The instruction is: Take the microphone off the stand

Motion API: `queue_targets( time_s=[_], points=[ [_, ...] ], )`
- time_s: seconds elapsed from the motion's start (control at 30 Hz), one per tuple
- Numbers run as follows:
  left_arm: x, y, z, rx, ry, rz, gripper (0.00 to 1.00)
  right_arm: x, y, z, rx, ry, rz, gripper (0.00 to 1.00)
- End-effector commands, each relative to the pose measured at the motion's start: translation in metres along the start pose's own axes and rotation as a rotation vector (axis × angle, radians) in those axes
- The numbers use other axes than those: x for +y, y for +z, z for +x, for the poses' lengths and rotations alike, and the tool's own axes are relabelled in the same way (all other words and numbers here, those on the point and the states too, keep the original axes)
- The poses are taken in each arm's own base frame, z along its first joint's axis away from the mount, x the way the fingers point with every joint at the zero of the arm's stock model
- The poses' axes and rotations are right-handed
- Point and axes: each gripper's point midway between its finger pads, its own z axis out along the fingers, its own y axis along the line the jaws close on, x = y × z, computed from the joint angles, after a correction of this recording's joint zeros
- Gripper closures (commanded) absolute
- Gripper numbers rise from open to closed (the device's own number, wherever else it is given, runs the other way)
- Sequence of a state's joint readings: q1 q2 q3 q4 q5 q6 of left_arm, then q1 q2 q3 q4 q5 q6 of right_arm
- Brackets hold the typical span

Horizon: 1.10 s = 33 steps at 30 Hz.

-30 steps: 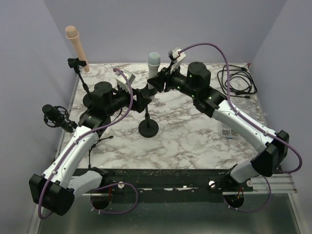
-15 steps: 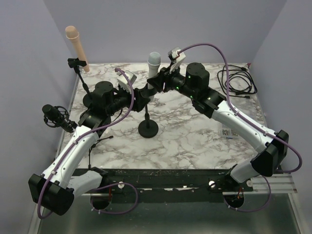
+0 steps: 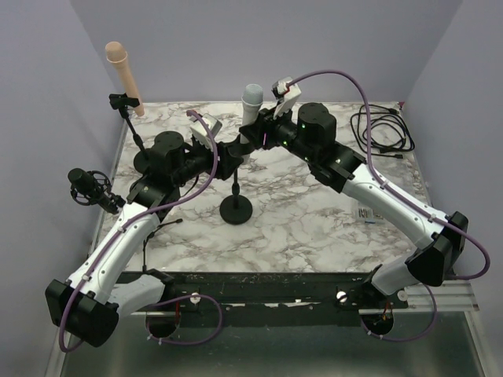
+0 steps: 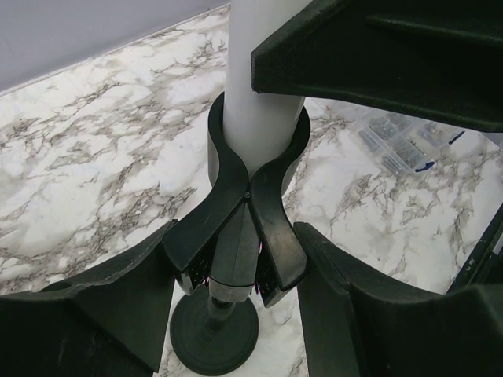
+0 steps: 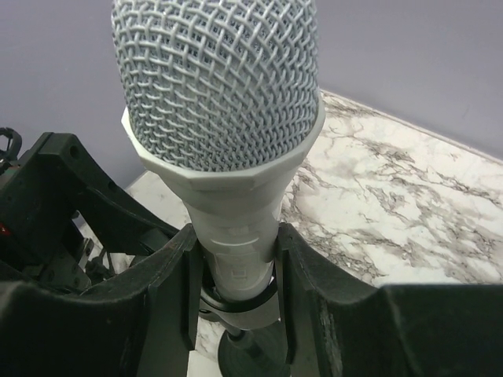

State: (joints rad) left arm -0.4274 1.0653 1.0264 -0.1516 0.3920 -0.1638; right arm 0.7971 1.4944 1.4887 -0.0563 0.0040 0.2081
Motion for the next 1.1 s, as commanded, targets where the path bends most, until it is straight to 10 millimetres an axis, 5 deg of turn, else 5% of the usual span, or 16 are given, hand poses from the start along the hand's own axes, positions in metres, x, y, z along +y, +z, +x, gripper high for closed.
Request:
queue_targets(
  time_s=[0.0, 0.03, 0.07, 0.2, 0.37, 0.7, 0.73, 0.8, 0.9, 1.07],
  points=[
    [0.001, -0.005, -0.007, -0.013, 0.004, -0.022, 0.81, 0.019, 0.001, 0.003, 0.039, -0.033, -0.089, 0.99],
    [0.001, -0.005, -0.008, -0.018, 0.004, -0.027, 0.56, 0.019, 0.002, 0.007, 0.047, -0.035, -0.088, 0.99],
    [0.002, -0.006, -0.009, -0.028, -0.002, -0.034, 0.43, 0.019, 0.002, 0.01, 0.051, -0.035, -0.087, 0.99],
    [0.0, -0.009, -0.014, -0.06, 0.002, -0.029, 0.23, 0.022, 0.003, 0.018, 0.063, -0.04, -0.092, 0.99],
    [-0.002, -0.01, -0.014, -0.07, 0.014, -0.02, 0.15, 0.025, 0.004, 0.02, 0.065, -0.046, -0.096, 0.99],
    [-0.002, -0.009, -0.002, -0.021, 0.014, -0.03, 0.17, 0.024, 0.004, 0.015, 0.051, -0.048, -0.081, 0.99],
    [-0.001, -0.009, 0.001, -0.011, 0.02, -0.036, 0.18, 0.023, 0.004, 0.013, 0.047, -0.047, -0.079, 0.99],
    [-0.001, -0.008, 0.004, 0.003, 0.03, -0.036, 0.4, 0.024, 0.003, 0.011, 0.042, -0.047, -0.08, 0.99],
    [0.006, -0.007, 0.005, 0.027, 0.021, -0.071, 1.0, 0.025, 0.003, 0.008, 0.034, -0.044, -0.085, 0.99],
    [0.008, -0.006, 0.007, 0.026, 0.028, -0.078, 1.0, 0.032, 0.005, 0.002, 0.025, -0.066, -0.101, 0.99]
  ],
)
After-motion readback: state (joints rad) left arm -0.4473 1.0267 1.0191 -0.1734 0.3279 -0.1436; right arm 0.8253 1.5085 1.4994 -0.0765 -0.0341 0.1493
